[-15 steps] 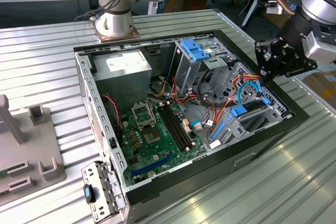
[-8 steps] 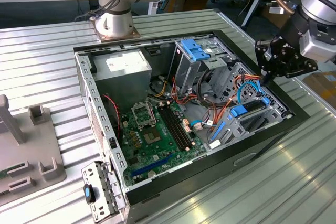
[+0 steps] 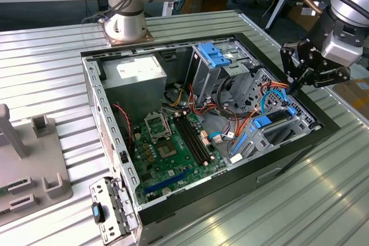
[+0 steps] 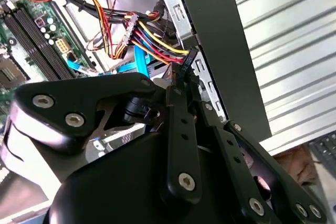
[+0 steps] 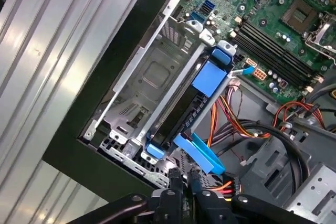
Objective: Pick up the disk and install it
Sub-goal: 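Insert the first disk wire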
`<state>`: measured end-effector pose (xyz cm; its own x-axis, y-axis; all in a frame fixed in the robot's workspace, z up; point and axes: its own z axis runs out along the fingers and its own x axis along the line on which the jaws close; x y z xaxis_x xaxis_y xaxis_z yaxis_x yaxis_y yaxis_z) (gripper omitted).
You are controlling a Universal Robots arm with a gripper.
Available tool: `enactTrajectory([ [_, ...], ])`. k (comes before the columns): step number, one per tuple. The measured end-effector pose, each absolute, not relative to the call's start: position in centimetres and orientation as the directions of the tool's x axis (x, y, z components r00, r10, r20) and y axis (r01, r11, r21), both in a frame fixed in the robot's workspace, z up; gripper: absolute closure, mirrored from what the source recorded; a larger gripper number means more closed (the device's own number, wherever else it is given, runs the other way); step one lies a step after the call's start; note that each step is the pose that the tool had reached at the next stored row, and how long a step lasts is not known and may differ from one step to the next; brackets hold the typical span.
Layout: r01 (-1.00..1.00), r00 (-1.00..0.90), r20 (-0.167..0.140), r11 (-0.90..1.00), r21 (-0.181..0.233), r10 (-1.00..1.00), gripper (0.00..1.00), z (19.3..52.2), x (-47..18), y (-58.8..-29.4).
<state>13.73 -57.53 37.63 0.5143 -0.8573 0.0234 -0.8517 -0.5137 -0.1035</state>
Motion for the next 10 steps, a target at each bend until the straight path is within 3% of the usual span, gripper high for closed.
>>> enactTrajectory([
  [8,-0.937,0.332,0.022,-0.333,-0.104,-0.943,0.83,37.63,13.73,-57.54],
  [10,-0.948,0.302,0.008,-0.301,-0.109,-0.953,0.83,37.62,13.73,-57.53],
])
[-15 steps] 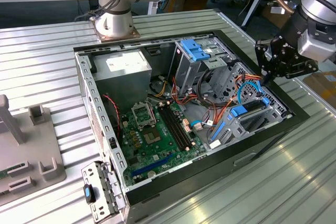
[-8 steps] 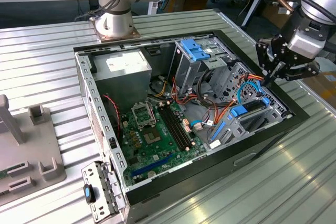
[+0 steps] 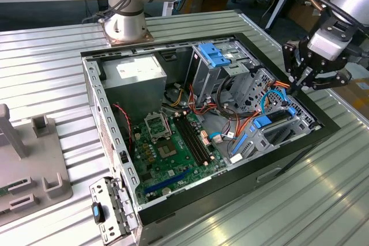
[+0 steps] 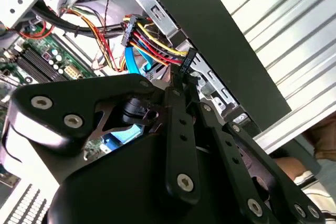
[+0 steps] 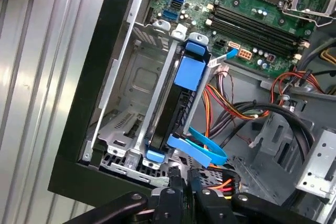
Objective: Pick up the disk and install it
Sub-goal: 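Insert the first disk wire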
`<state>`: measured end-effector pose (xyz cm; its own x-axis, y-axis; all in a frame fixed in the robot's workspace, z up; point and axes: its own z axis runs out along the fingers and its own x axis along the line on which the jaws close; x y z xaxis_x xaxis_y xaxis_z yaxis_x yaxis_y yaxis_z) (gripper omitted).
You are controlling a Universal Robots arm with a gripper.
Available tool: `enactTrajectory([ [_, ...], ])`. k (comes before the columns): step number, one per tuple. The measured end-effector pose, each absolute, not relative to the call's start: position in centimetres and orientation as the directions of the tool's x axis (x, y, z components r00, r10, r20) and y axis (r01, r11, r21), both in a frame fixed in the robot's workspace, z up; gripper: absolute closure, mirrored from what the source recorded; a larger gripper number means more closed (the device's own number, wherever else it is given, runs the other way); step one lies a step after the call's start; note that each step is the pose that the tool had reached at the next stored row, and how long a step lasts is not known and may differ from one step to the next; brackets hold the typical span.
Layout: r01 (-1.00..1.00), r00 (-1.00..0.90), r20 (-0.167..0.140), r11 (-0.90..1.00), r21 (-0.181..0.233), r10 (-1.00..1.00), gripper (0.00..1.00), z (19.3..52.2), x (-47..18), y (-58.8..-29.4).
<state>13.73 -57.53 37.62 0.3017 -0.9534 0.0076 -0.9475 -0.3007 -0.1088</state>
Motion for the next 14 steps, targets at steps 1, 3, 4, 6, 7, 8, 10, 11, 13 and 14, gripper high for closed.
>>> enactTrajectory([
  [1,-0.95,0.293,-0.003,-0.291,-0.112,-0.956,0.83,37.62,13.73,-57.53],
  [3,-0.955,0.275,-0.025,-0.27,-0.118,-0.961,0.83,37.62,13.73,-57.53],
  [4,-0.957,0.268,-0.028,-0.263,-0.119,-0.963,0.83,37.63,13.73,-57.53],
  [6,-0.963,0.249,-0.031,-0.243,-0.12,-0.968,0.83,37.62,13.73,-57.53],
  [7,-0.965,0.239,-0.032,-0.233,-0.12,-0.971,0.83,37.62,13.73,-57.53],
  [8,-0.968,0.228,-0.033,-0.223,-0.12,-0.973,0.83,37.62,13.73,-57.54],
  [10,-0.976,0.189,-0.034,-0.184,-0.119,-0.981,0.83,37.62,13.73,-57.54],
  [11,-0.976,0.186,-0.034,-0.18,-0.119,-0.982,0.83,37.63,13.73,-57.54],
  [13,-0.976,0.185,-0.034,-0.18,-0.12,-0.982,0.83,37.62,13.73,-57.54],
  [14,-0.976,0.185,-0.034,-0.18,-0.12,-0.982,0.83,37.62,13.72,-57.54],
])
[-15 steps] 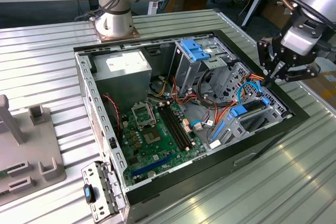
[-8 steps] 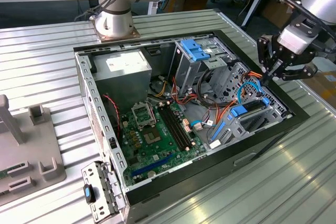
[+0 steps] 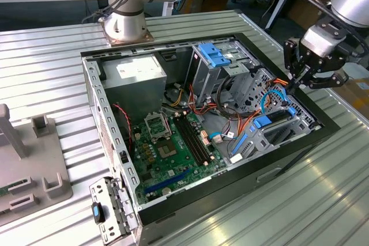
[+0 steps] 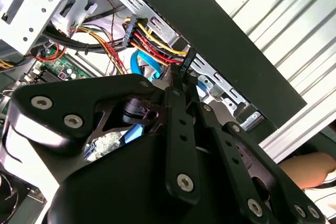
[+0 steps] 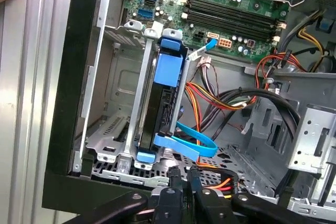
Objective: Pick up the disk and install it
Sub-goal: 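Insert the first disk wire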
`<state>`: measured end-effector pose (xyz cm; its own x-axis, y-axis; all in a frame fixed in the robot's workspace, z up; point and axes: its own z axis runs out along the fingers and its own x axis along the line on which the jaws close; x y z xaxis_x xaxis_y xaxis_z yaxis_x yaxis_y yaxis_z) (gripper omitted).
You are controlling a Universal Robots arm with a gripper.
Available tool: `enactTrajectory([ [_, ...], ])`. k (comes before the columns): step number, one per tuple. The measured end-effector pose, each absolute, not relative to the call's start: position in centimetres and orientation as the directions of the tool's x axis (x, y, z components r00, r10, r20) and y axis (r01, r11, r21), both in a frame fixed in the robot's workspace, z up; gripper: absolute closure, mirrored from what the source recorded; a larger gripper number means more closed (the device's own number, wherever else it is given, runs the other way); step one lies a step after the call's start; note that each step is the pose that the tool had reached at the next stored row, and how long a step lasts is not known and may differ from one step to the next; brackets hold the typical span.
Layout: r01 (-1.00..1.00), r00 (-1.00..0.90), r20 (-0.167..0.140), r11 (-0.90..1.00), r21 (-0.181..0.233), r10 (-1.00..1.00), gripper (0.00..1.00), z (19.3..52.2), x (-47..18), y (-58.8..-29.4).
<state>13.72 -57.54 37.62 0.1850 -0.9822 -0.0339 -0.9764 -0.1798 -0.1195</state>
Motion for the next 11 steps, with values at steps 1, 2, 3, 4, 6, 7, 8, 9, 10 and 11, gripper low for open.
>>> enactTrajectory([
  [1,-0.977,0.183,-0.034,-0.178,-0.12,-0.983,0.83,37.62,13.62,-57.53],
  [2,-0.977,0.18,-0.034,-0.175,-0.12,-0.983,0.83,37.62,13.57,-57.53],
  [3,-0.98,0.163,-0.034,-0.158,-0.12,-0.986,0.83,37.62,13.45,-57.53],
  [4,-0.983,0.145,-0.034,-0.14,-0.12,-0.989,0.83,37.6,13.43,-57.53],
  [6,-0.987,0.112,-0.034,-0.107,-0.119,-0.993,0.83,37.59,13.4,-57.54],
  [7,-0.987,0.111,-0.035,-0.106,-0.12,-0.993,0.83,37.59,13.4,-57.59],
  [8,-0.988,0.107,-0.037,-0.102,-0.12,-0.994,0.83,37.57,13.39,-57.64],
  [9,-0.988,0.103,-0.038,-0.098,-0.12,-0.994,0.83,37.58,13.39,-57.66],
  [10,-0.988,0.101,-0.041,-0.095,-0.12,-0.994,0.83,37.57,13.39,-57.69],
  [11,-0.988,0.098,-0.051,-0.091,-0.121,-0.994,0.83,37.57,13.39,-57.83],
])
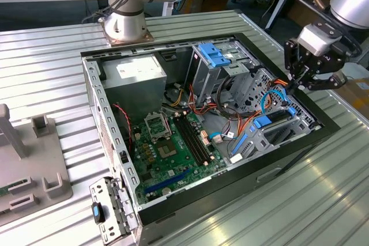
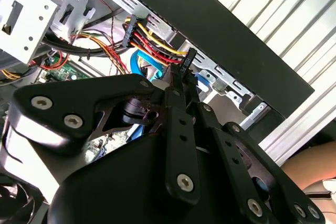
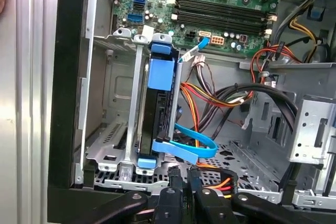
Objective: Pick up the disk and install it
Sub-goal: 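Insert the first disk wire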
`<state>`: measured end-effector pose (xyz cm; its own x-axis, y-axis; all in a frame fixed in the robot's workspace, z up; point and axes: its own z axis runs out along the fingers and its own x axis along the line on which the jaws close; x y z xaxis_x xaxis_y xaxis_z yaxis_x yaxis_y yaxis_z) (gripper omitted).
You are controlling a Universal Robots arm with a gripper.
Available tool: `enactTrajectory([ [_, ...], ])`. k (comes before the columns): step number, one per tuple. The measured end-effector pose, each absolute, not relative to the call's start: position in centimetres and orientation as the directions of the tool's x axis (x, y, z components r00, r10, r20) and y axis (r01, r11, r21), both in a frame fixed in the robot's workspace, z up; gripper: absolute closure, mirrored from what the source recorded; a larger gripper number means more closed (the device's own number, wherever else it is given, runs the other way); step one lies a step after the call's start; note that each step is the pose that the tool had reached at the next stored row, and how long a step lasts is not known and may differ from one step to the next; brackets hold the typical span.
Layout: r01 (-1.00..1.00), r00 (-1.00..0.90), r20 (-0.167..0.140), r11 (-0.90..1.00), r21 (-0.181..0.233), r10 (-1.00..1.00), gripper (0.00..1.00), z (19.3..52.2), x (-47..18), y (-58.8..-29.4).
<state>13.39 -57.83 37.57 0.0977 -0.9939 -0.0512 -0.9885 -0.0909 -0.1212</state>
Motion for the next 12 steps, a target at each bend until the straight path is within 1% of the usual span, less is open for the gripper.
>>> enactTrajectory([
  [2,-0.989,0.096,-0.062,-0.088,-0.122,-0.993,0.83,37.6,13.4,-58.2],
  [12,-0.989,0.092,-0.064,-0.083,-0.122,-0.994,0.83,37.4,12.1,-59.1],
])
